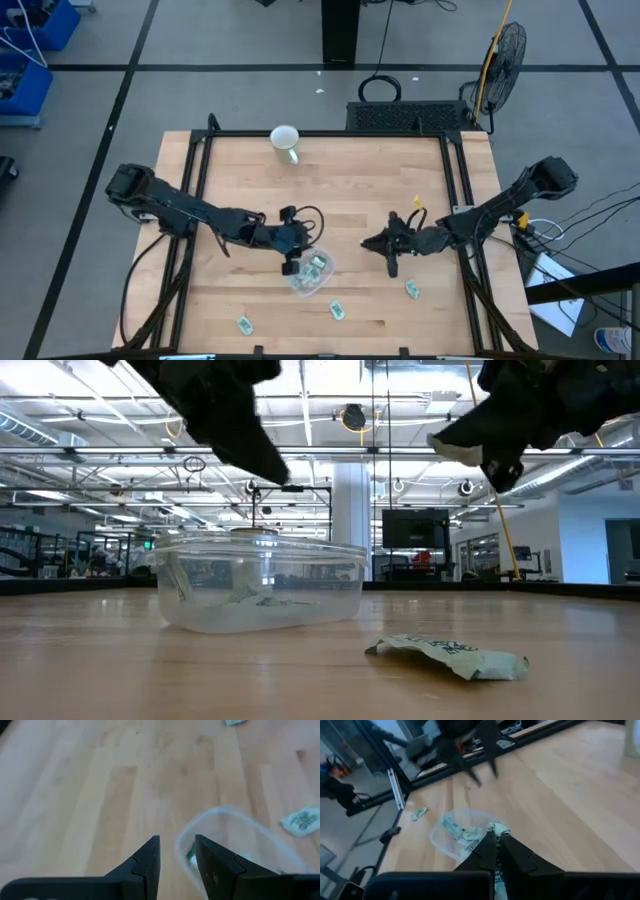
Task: Pick and place Stevia / Truvia into bins
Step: Put the light green stevia packet into the transparent bin
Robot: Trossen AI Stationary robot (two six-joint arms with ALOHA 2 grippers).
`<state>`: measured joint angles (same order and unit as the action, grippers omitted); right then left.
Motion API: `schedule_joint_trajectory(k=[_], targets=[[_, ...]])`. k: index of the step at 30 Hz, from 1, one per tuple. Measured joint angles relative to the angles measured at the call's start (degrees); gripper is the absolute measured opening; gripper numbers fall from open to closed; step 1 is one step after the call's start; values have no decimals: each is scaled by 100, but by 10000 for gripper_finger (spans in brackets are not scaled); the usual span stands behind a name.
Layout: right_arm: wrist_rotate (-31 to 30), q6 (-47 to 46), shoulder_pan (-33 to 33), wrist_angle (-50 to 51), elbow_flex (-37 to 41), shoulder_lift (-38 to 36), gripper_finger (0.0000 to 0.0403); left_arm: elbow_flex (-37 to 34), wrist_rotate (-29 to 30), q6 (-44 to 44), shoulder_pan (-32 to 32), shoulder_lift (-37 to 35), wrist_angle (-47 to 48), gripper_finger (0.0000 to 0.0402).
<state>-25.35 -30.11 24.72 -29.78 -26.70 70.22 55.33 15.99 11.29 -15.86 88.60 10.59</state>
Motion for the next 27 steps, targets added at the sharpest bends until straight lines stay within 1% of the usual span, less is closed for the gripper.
schedule_joint_trajectory(k=[3, 6, 9, 12, 15, 18, 21, 25, 27], targets=[[33, 264, -76, -31, -378, 477, 3, -4, 349, 222, -1, -437, 509, 129], [455, 651, -276, -40, -1038, 1185, 4, -4, 871, 306, 0, -828, 971, 129], [727, 1139, -410, -23, -1802, 1968, 4, -3, 1198, 464, 7, -1051, 1110, 129], [1209, 1386, -482, 197, -2478, 2655, 4, 2, 1231, 558, 4, -1119, 1120, 129], [1773, 1587, -532, 504, -3054, 3196, 4, -9, 1142, 555, -38, -1117, 1397, 129], [1826, 1829, -595, 867, -3504, 3575, 4, -5, 1100, 699, -67, -1101, 1639, 129], [1817, 1892, -702, 1508, -3764, 3804, 4, -9, 1094, 966, -114, -1091, 1892, 129], [1858, 1887, -823, 2097, -3844, 3923, 4, -9, 1099, 1168, -193, -1093, 2084, 129], [2121, 1886, -874, 2274, -3849, 3920, 4, -9, 1098, 1189, -232, -1093, 2096, 129]])
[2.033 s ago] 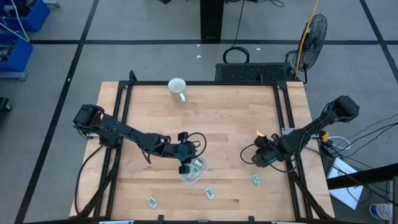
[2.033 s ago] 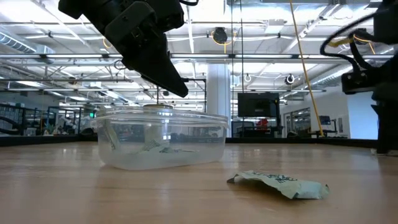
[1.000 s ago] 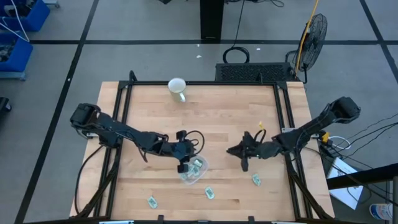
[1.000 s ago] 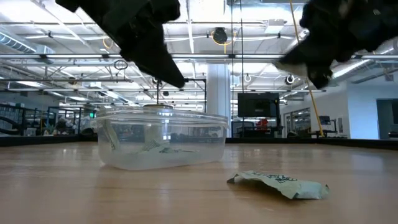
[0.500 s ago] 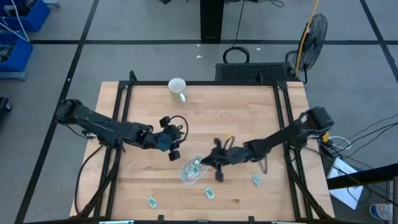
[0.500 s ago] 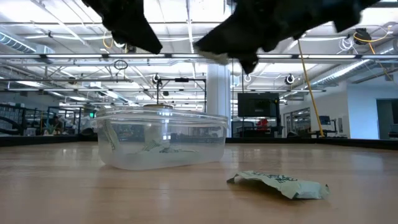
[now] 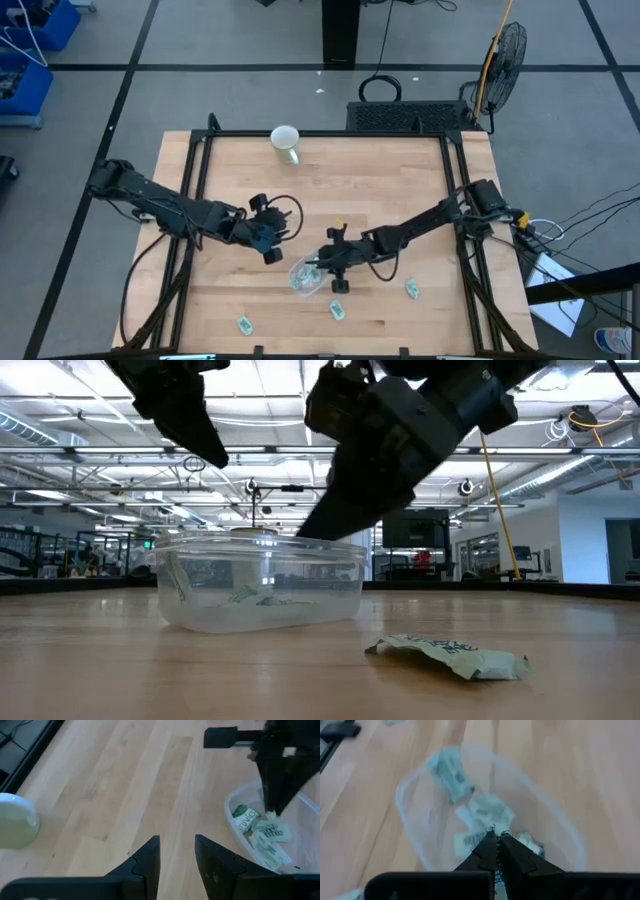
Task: Pick and place Stevia / Truvia into bins
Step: Put the light green stevia packet into the transparent bin
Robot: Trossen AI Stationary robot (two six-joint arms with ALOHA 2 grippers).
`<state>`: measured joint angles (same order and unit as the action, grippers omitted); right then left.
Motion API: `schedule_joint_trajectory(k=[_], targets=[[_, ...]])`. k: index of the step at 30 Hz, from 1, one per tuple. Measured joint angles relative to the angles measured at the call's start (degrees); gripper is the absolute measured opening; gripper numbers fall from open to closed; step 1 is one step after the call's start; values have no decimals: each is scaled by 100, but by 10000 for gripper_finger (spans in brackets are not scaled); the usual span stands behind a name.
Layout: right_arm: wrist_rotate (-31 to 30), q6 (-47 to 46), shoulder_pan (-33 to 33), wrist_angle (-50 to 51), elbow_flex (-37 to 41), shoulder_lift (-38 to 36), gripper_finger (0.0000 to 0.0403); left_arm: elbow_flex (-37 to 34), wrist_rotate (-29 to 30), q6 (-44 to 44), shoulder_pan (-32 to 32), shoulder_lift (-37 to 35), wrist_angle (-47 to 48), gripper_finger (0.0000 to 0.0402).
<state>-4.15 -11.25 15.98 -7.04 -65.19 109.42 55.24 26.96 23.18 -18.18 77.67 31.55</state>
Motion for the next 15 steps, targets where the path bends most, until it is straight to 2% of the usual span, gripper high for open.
schedule_joint_trajectory(k=[4, 8, 15], targets=[[432, 23, -34, 56, 0, -4, 4, 0, 6, 4, -43, 0, -4, 129], [426, 254, -13, 96, 0, -8, 15, 0, 8, 4, -45, 0, -11, 129], [416, 324, -17, 132, 0, -8, 60, 0, 4, 75, -75, 0, 0, 129]])
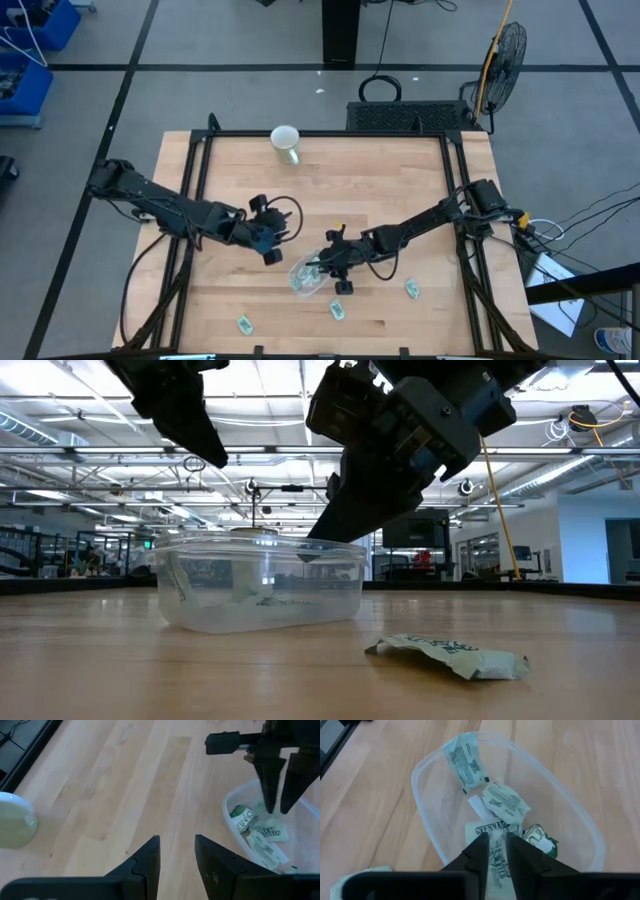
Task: Pick and place Stevia / Truvia into bins
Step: Put the light green stevia packet into the transparent bin
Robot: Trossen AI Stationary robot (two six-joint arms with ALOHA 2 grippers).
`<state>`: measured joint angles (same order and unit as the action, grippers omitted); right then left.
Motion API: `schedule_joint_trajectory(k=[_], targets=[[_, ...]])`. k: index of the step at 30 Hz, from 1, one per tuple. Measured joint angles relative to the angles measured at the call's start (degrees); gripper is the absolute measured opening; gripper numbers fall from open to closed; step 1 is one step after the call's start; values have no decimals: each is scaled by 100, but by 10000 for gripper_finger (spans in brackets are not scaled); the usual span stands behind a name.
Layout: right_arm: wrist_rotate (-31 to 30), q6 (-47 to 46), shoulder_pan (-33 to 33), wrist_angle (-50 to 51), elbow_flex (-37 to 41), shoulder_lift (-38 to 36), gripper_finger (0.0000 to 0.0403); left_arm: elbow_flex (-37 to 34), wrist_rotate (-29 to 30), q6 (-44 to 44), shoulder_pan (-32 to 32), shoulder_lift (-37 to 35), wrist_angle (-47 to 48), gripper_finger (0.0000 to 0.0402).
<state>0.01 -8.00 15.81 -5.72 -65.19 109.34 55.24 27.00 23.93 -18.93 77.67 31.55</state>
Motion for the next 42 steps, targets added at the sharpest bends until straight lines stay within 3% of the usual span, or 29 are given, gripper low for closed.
schedule_joint_trajectory(k=[6, 11, 15, 17, 22, 27, 38, 42], targets=[[-13, 124, -2, -34, 0, 0, 94, 0, -418, 182, -186, 0, 7, 129], [-13, 253, -7, -330, 0, 0, 106, 0, -1415, 579, -595, 0, 372, 129], [-13, 323, -7, -396, 0, 0, 105, -119, -2489, 1196, -1276, 0, 769, 129], [-13, 411, -7, -393, 0, 0, 103, -289, -2719, 1509, -1686, 0, 702, 129], [-13, 611, -11, -394, 0, 0, 100, -944, -2756, 2259, -2599, 0, -469, 129], [-13, 616, -11, -395, 0, 0, 100, -1589, -2743, 2528, -3072, 0, -1691, 129], [-13, 924, -26, -684, 0, -7, 100, -2854, -2636, 3063, -3153, 0, -3668, 129], [-14, 1040, -39, -675, 0, -7, 100, -3054, -2456, 3158, -3153, 0, -3962, 129]])
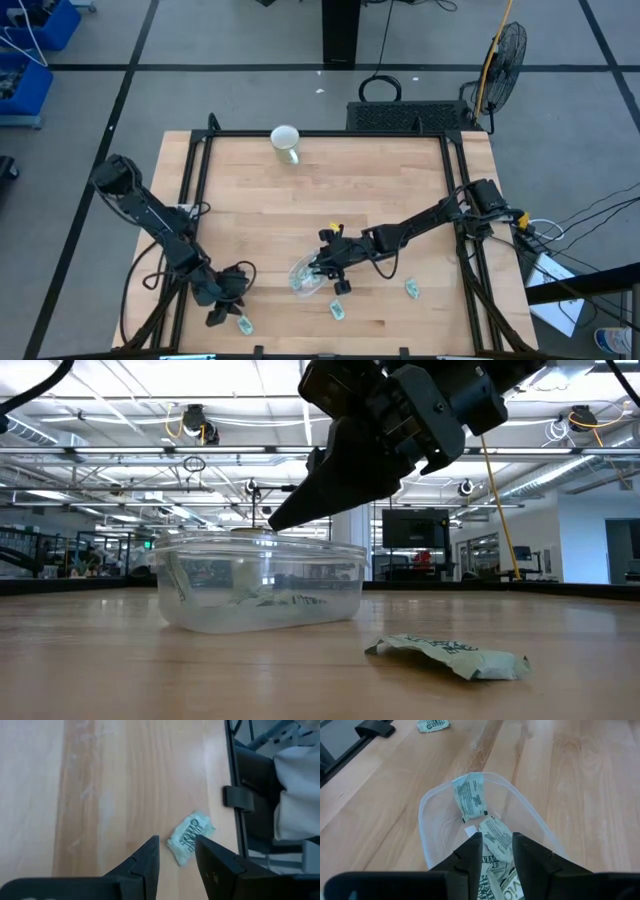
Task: Pick and place Stevia / Truvia into bins
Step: Put the light green stevia packet into the transparent bin
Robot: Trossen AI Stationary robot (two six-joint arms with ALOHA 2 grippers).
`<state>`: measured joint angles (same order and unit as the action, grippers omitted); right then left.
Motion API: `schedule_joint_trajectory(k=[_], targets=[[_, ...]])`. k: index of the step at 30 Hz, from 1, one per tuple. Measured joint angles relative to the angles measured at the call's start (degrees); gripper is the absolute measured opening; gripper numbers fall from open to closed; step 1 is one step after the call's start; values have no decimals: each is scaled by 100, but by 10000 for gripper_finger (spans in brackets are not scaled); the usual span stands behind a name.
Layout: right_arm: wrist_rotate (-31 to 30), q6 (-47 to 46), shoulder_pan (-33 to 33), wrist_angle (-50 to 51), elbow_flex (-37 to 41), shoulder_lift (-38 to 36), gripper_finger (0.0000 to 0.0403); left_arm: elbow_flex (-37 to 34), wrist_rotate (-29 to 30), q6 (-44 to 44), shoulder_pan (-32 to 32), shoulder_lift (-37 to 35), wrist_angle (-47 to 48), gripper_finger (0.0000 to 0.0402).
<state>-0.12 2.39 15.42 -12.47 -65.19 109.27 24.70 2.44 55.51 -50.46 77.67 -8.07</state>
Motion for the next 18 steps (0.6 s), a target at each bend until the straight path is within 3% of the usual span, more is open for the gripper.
schedule_joint_trajectory(k=[5, 12, 18], targets=[[0, 2, -4, 2, 0, 0, 100, -12, 10, 74, 1, 171, -195, 129], [0, 2, -9, 9, 1, 0, 100, 57, -569, 152, 2, 923, -746, 129], [0, 2, -9, 12, 2, 0, 100, 126, -477, -98, 35, 1110, -807, 129]])
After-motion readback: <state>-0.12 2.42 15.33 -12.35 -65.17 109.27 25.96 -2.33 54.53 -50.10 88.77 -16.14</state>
